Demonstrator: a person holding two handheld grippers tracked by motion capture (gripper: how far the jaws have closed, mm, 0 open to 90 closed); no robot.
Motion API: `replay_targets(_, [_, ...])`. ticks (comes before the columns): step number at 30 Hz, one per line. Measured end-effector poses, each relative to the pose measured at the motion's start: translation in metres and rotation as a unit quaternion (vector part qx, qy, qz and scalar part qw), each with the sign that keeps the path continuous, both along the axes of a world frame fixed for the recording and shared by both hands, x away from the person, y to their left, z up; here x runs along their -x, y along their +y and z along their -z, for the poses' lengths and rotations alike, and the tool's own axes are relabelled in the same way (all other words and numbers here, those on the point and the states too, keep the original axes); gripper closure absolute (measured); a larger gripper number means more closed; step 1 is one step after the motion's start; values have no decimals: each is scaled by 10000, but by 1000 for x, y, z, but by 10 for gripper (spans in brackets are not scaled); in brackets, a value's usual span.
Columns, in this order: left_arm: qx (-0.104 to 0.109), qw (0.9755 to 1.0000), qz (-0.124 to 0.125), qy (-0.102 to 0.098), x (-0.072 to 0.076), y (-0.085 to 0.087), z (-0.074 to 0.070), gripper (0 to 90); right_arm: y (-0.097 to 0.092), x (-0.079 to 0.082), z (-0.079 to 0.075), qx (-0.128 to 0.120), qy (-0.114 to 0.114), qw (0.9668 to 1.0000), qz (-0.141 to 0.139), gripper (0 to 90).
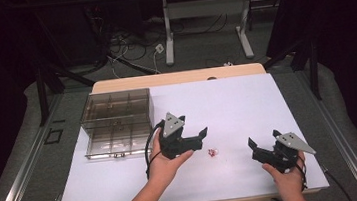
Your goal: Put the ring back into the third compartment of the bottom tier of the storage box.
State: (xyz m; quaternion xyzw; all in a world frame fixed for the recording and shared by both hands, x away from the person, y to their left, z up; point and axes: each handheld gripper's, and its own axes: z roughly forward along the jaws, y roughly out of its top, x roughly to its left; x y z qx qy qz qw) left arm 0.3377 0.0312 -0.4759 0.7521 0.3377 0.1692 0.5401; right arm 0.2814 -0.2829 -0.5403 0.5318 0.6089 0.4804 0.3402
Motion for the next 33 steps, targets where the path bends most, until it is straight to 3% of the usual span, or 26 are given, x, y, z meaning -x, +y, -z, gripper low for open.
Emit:
replay_targets(12, [-71, 9999, 61, 68, 0, -11, 13, 165, -1, -1, 0, -7, 33, 10000, -24, 63])
replay_targets(33, [-176, 9983, 0, 561, -7, -12, 39, 258, 0, -2, 2, -20, 47, 10000, -26, 67])
